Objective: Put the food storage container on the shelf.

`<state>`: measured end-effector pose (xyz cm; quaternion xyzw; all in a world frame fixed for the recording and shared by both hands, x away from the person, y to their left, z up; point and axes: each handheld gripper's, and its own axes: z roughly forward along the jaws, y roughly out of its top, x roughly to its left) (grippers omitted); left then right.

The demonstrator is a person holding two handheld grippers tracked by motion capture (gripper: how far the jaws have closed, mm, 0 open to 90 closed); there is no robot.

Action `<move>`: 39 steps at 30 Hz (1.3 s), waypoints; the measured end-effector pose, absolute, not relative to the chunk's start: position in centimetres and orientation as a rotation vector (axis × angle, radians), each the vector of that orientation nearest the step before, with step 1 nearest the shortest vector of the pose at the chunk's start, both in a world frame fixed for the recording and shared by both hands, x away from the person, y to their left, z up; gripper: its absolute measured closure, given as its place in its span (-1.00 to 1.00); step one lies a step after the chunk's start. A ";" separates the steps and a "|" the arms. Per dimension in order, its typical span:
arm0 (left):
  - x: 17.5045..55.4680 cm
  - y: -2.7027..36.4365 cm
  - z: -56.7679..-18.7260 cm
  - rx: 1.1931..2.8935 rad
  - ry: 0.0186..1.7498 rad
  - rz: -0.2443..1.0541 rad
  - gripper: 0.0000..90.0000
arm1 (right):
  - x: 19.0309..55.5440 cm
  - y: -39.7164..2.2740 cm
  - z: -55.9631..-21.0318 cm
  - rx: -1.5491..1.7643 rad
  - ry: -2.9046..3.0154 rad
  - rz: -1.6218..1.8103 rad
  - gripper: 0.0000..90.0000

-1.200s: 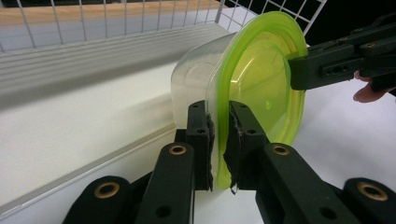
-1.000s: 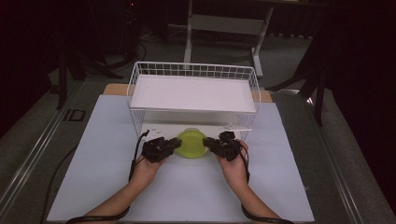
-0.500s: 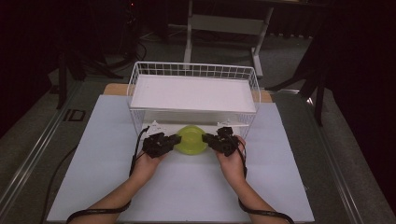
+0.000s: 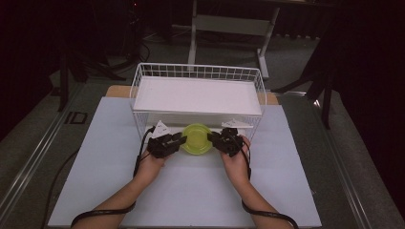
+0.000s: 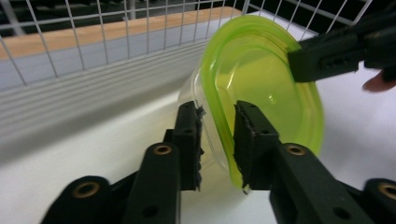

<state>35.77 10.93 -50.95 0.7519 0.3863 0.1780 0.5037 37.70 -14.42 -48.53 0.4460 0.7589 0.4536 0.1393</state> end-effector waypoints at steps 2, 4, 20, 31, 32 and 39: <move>35.8 10.9 -51.0 1.808 0.935 0.438 0.52 | 37.8 -14.5 -48.7 1.287 2.179 1.331 0.64; 36.0 10.9 -51.0 1.797 0.939 0.451 0.50 | 37.9 -14.6 -48.8 1.290 2.166 1.339 0.57; 37.2 10.5 -51.0 1.764 1.002 0.528 0.08 | 38.8 -14.6 -49.6 1.321 2.066 1.333 0.17; 37.0 10.7 -50.8 1.759 0.979 0.481 -0.29 | 38.4 -15.0 -49.1 1.321 2.052 1.358 0.12; 36.8 10.7 -50.7 1.768 0.960 0.482 -0.36 | 38.3 -15.0 -49.1 1.320 2.053 1.359 0.12; 35.5 11.1 -50.1 1.738 0.928 0.436 -0.63 | 36.9 -15.0 -48.8 1.276 2.081 1.374 0.12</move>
